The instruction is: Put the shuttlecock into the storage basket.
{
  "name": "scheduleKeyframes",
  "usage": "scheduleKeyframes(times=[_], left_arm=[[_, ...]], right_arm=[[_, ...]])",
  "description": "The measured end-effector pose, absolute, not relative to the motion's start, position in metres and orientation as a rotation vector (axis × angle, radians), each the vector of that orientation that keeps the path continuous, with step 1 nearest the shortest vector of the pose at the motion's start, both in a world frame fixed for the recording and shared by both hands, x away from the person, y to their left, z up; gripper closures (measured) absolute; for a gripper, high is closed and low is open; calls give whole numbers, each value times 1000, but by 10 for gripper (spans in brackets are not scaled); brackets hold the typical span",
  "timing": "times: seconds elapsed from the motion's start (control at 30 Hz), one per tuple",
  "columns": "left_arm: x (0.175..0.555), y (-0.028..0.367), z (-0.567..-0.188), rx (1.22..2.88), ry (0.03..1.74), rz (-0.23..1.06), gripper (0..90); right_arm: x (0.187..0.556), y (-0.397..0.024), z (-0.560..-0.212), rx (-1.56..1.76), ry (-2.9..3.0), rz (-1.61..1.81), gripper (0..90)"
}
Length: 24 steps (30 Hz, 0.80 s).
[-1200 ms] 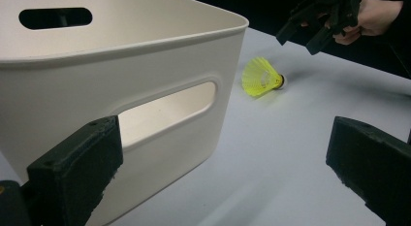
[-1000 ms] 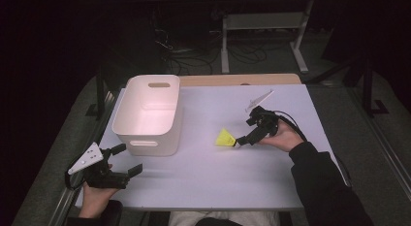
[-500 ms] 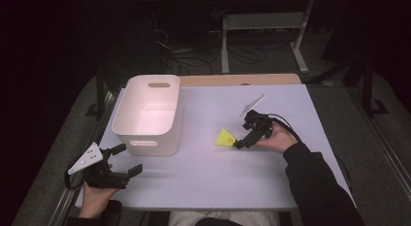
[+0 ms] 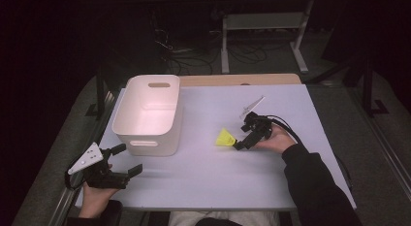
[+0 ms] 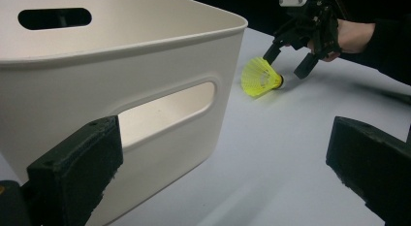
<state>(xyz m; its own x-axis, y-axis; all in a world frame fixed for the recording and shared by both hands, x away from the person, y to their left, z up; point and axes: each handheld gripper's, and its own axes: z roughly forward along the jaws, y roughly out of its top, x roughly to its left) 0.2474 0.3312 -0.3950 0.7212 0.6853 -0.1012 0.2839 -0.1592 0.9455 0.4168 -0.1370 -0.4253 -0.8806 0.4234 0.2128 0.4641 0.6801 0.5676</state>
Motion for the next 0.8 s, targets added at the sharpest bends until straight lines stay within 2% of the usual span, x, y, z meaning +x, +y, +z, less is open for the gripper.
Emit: scheduleKeyframes(times=[0.2,0.4,0.6,0.8], left_arm=[[247,331,-395,1744,772,423,0],[247,331,-395,1744,772,422,0],[247,331,-395,1744,772,423,0],[247,331,-395,1743,773,424,0]], right_arm=[[416,-137,-426,-689,-2840,-970,154],[416,-136,-428,-677,-2835,-962,189],[416,-134,-432,-657,-2827,-962,302],[416,-133,-434,-646,-2843,-948,377]])
